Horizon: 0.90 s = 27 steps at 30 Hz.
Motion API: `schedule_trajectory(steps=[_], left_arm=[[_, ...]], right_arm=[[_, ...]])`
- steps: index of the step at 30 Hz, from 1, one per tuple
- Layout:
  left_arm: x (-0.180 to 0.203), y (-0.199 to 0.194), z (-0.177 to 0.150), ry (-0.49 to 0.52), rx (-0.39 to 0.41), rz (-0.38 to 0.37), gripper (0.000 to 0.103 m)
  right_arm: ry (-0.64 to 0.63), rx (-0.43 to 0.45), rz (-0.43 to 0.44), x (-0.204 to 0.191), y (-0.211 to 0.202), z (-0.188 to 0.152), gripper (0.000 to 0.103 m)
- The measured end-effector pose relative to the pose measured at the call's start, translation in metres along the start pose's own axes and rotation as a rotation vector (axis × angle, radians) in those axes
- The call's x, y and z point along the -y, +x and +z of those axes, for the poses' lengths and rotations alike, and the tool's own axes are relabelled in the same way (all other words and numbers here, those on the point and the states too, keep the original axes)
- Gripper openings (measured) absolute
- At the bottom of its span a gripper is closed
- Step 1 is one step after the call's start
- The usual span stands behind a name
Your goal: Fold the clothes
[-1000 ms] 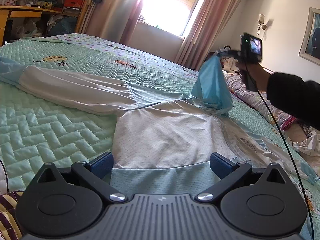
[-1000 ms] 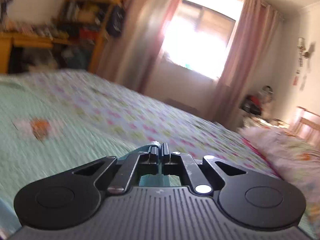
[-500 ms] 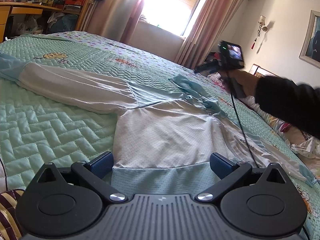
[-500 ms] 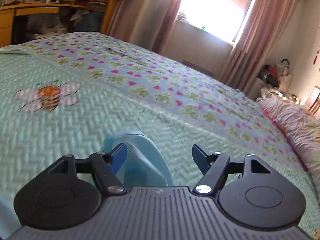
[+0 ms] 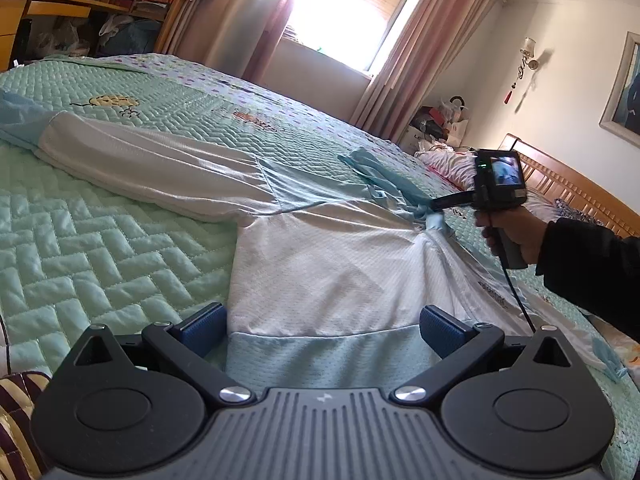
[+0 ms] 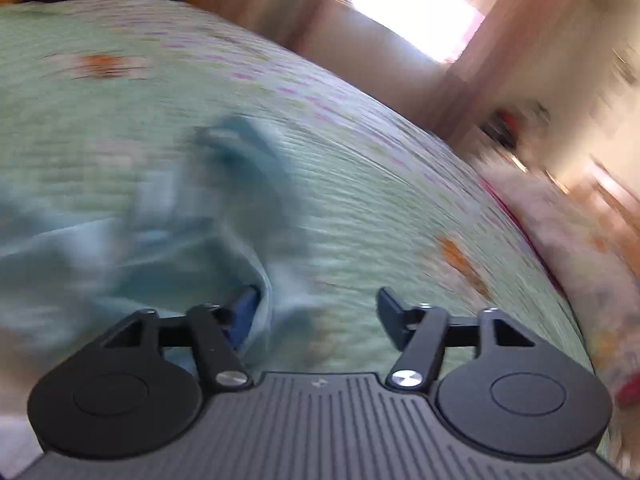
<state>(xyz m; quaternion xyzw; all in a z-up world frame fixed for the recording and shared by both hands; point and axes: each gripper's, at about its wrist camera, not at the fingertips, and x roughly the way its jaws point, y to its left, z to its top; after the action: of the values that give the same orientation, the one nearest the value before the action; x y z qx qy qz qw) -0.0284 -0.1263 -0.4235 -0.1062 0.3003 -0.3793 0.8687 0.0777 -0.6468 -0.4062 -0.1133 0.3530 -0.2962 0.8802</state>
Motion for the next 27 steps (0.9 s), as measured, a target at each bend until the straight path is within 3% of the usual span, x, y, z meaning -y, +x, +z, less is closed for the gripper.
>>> schedule_trajectory(steps=[2, 5, 8, 13, 16, 21, 26, 27], left_arm=[[0.0, 0.0, 0.0, -0.001, -0.001, 0.0, 0.102], [0.0, 0.0, 0.0, -0.001, 0.0, 0.0, 0.102], [-0.001, 0.001, 0.0, -0.003, -0.001, 0.0, 0.102], [-0.001, 0.002, 0.0, -0.006, -0.003, 0.0, 0.102], [-0.002, 0.002, 0.0, -0.008, -0.003, 0.0, 0.102], [-0.003, 0.001, 0.0, -0.013, -0.003, -0.005, 0.102], [-0.003, 0.001, 0.0, -0.011, -0.007, -0.003, 0.102], [-0.003, 0.001, 0.0, -0.01, -0.007, -0.002, 0.102]], right_arm=[[0.117, -0.054, -0.039, 0.036, 0.011, -0.004, 0.064], [0.283, -0.075, 0.074, 0.063, 0.001, -0.021, 0.069], [0.327, -0.046, 0.145, 0.058, -0.015, -0.033, 0.069], [0.174, 0.111, 0.156, 0.02, -0.029, -0.002, 0.076], [0.086, 0.139, 0.157, -0.004, -0.018, 0.025, 0.078], [0.005, 0.118, 0.16, -0.035, 0.016, 0.054, 0.076], [-0.09, 0.087, 0.157, -0.044, 0.036, 0.053, 0.075], [-0.109, 0.081, 0.157, -0.046, 0.039, 0.052, 0.066]])
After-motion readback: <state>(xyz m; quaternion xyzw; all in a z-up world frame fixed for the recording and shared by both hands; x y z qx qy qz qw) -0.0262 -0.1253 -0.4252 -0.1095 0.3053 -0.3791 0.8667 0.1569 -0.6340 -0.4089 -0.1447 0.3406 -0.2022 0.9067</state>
